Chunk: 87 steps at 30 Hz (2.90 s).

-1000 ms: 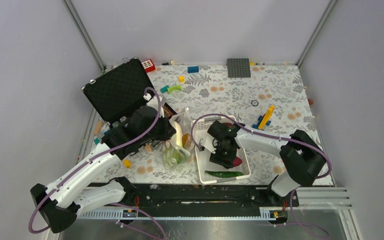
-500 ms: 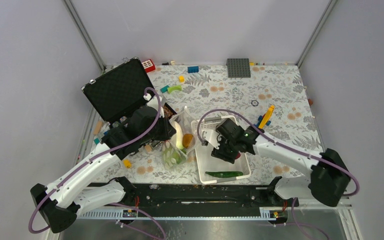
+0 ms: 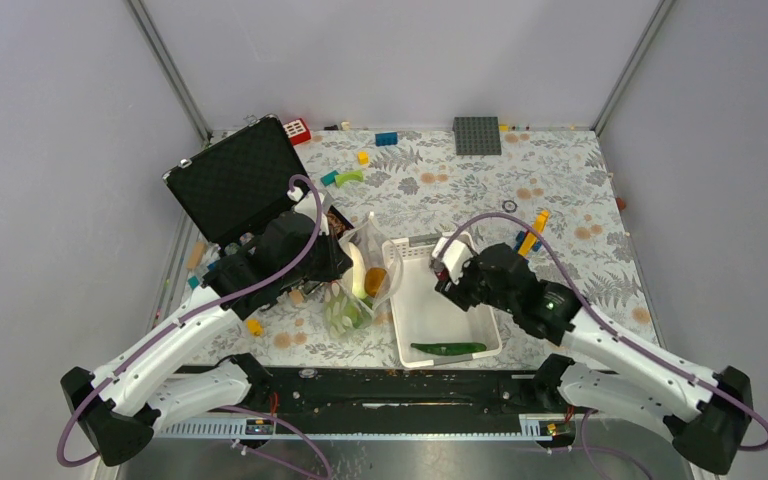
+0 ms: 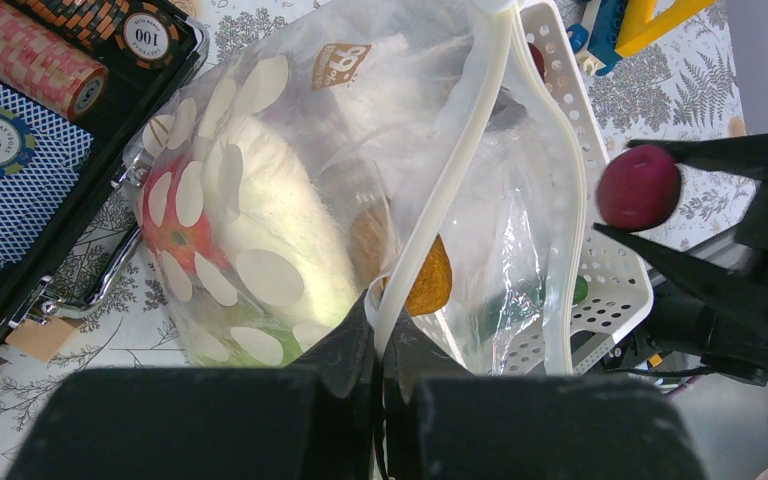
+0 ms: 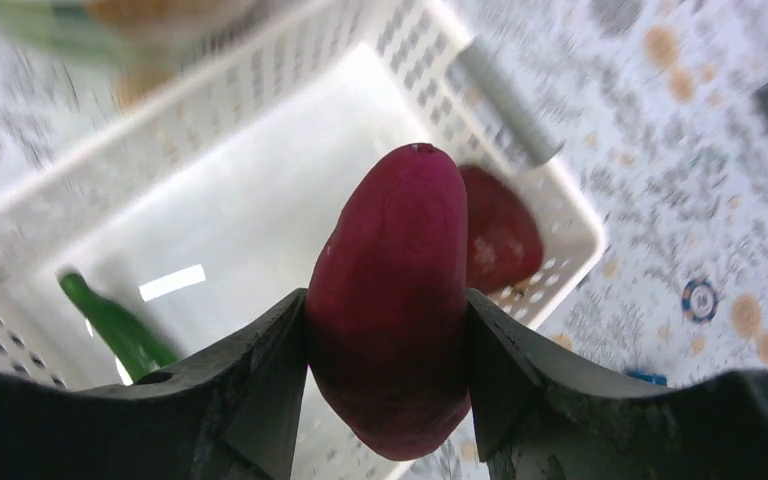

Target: Place the food in the zip-top bag and seal the zipper

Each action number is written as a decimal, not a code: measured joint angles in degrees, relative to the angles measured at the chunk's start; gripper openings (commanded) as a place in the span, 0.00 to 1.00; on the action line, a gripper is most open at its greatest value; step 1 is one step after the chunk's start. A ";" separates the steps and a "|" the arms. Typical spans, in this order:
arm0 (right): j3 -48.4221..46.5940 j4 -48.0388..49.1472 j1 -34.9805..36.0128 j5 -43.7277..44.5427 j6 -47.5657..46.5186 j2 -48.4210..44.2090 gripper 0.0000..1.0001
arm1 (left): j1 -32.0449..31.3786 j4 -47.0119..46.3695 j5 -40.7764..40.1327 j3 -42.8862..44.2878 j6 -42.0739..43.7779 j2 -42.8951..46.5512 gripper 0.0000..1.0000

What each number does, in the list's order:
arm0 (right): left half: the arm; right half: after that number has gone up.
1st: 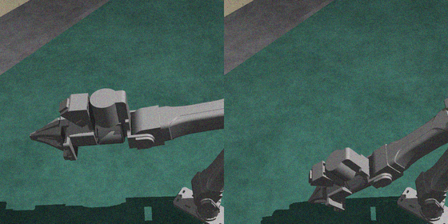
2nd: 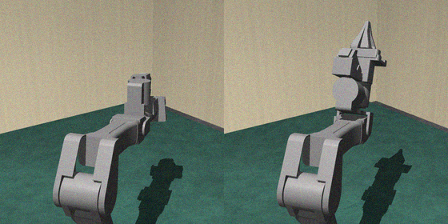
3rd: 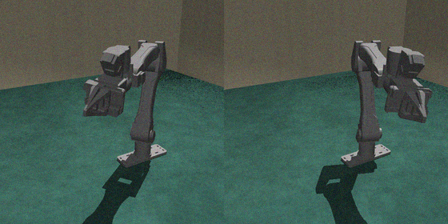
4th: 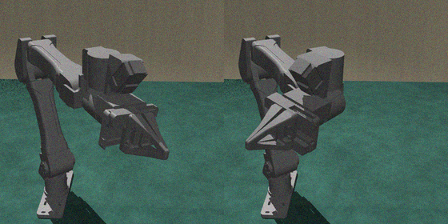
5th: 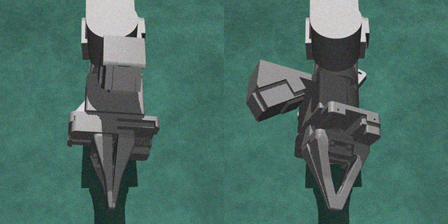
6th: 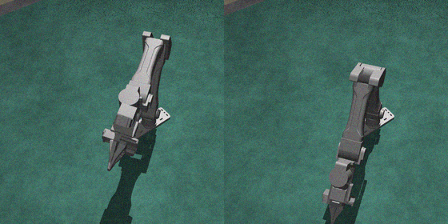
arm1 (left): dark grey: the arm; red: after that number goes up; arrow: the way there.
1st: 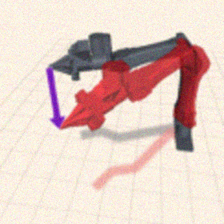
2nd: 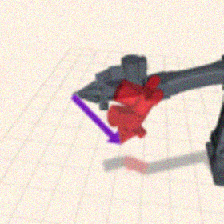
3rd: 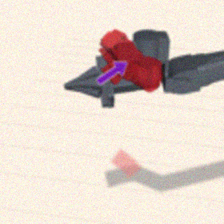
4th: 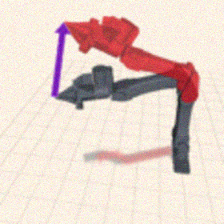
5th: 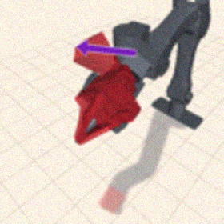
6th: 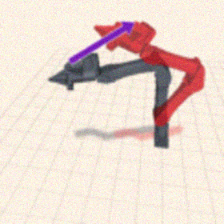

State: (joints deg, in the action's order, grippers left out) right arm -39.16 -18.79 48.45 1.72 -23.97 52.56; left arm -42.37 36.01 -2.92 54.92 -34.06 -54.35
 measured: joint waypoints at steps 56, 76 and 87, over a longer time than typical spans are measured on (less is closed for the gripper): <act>-9.64 34.82 13.27 3.85 34.42 19.15 1.00 | 0.00 0.20 0.11 0.00 -0.52 1.36 0.00; -16.57 3.48 5.97 17.20 31.78 8.55 0.99 | 0.00 0.35 0.04 -0.72 -0.50 3.63 0.00; -12.98 -14.49 -0.09 1.86 21.24 9.16 1.00 | 0.00 0.28 0.17 -0.92 -0.48 3.58 0.00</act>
State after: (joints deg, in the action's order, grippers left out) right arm -52.14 -33.28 48.36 3.57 -2.72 61.71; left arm -42.37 36.29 -2.74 54.00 -34.54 -50.76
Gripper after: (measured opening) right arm 0.994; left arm 0.006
